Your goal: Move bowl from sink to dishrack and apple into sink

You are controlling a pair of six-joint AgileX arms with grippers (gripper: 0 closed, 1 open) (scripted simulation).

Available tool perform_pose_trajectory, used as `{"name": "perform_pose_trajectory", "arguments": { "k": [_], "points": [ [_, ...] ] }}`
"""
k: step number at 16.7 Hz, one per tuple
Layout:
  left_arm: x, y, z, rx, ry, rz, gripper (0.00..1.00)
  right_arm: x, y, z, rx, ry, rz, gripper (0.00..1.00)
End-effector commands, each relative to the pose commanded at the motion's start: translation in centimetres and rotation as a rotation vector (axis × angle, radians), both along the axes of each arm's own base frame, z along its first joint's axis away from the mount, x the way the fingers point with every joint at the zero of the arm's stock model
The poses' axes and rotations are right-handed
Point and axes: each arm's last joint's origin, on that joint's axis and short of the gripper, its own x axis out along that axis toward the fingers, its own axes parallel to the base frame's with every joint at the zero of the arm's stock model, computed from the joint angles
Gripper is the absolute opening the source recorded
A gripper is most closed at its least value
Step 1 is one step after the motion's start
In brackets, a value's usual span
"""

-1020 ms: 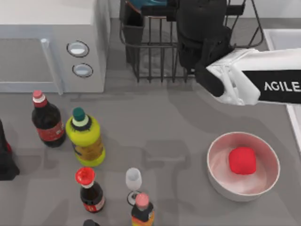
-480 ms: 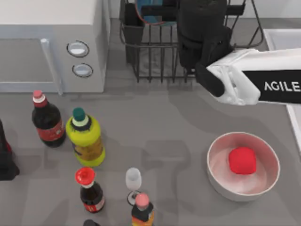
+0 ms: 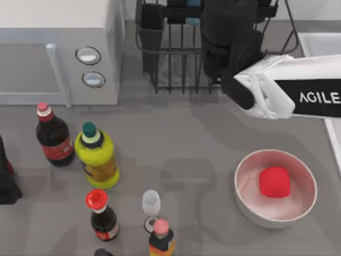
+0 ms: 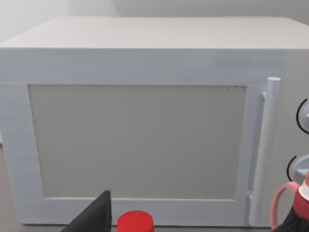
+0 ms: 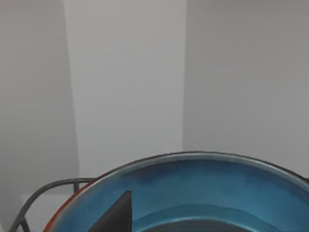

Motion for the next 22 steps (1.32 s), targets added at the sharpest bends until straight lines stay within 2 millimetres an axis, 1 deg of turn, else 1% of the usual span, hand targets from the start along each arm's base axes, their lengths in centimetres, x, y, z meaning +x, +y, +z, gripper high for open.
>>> {"name": "perform_pose_trajectory", "arguments": {
  "k": [7, 8, 10, 13, 15, 16, 18, 20, 22],
  "points": [
    [0.0, 0.0, 0.0, 0.000, 0.000, 0.000, 1.00, -0.1, 0.1, 0.0, 0.000, 0.000, 0.003, 1.00],
    [0.0, 0.0, 0.0, 0.000, 0.000, 0.000, 1.00, -0.1, -0.2, 0.1, -0.001, 0.001, 0.005, 1.00],
    [0.0, 0.0, 0.0, 0.000, 0.000, 0.000, 1.00, -0.5, -1.7, 0.6, -0.007, 0.008, 0.019, 1.00],
    [0.0, 0.0, 0.0, 0.000, 0.000, 0.000, 1.00, -2.3, -5.6, 2.0, -0.018, 0.029, 0.057, 1.00],
    [0.0, 0.0, 0.0, 0.000, 0.000, 0.000, 1.00, -4.5, -9.0, 3.1, -0.021, 0.046, 0.087, 1.00],
    [0.0, 0.0, 0.0, 0.000, 0.000, 0.000, 1.00, -6.0, -10.9, 3.7, -0.019, 0.054, 0.101, 1.00],
    [0.0, 0.0, 0.0, 0.000, 0.000, 0.000, 1.00, -9.6, -14.7, 4.3, -0.012, 0.070, 0.123, 1.00],
    [0.0, 0.0, 0.0, 0.000, 0.000, 0.000, 1.00, -13.9, -18.2, 3.9, -0.002, 0.089, 0.135, 1.00],
    [0.0, 0.0, 0.0, 0.000, 0.000, 0.000, 1.00, -18.1, -21.0, 2.3, 0.010, 0.107, 0.135, 1.00]
  ]
}}
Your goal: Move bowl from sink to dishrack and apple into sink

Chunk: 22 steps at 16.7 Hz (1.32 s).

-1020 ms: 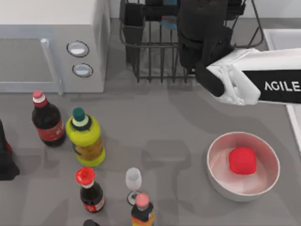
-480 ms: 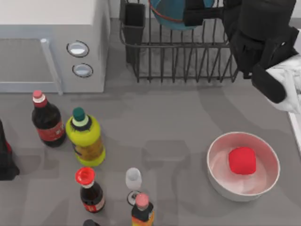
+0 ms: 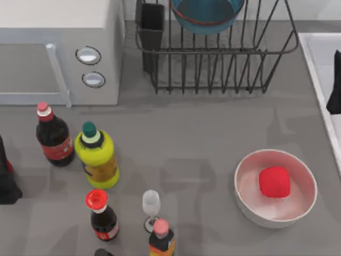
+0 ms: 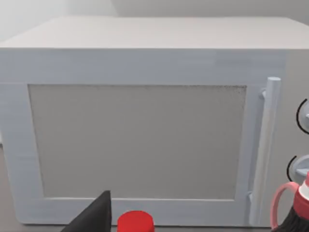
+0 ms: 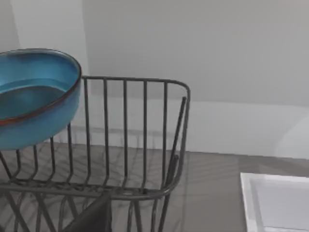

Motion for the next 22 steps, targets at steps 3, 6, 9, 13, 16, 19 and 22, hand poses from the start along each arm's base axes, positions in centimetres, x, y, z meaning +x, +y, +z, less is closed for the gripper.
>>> {"name": "perform_pose_trajectory", "arguments": {
  "k": [3, 6, 9, 13, 16, 19, 22],
  "points": [
    [0.0, 0.0, 0.0, 0.000, 0.000, 0.000, 1.00, -5.0, -2.8, -3.2, 0.015, -0.002, -0.020, 1.00],
    [0.0, 0.0, 0.0, 0.000, 0.000, 0.000, 1.00, -7.8, -4.2, -6.1, 0.017, -0.029, -0.054, 1.00],
    [0.0, 0.0, 0.0, 0.000, 0.000, 0.000, 1.00, -9.0, -4.9, -8.0, 0.005, -0.063, -0.093, 1.00],
    [0.0, 0.0, 0.0, 0.000, 0.000, 0.000, 1.00, -9.5, -5.3, -8.2, -0.009, -0.107, -0.125, 1.00],
    [0.0, 0.0, 0.0, 0.000, 0.000, 0.000, 1.00, -9.5, -5.3, -8.2, -0.009, -0.107, -0.125, 1.00],
    [0.0, 0.0, 0.0, 0.000, 0.000, 0.000, 1.00, -9.5, -5.3, -8.2, -0.009, -0.107, -0.125, 1.00],
    [0.0, 0.0, 0.0, 0.000, 0.000, 0.000, 1.00, -9.5, -5.3, -8.2, -0.009, -0.107, -0.125, 1.00]
  ]
}}
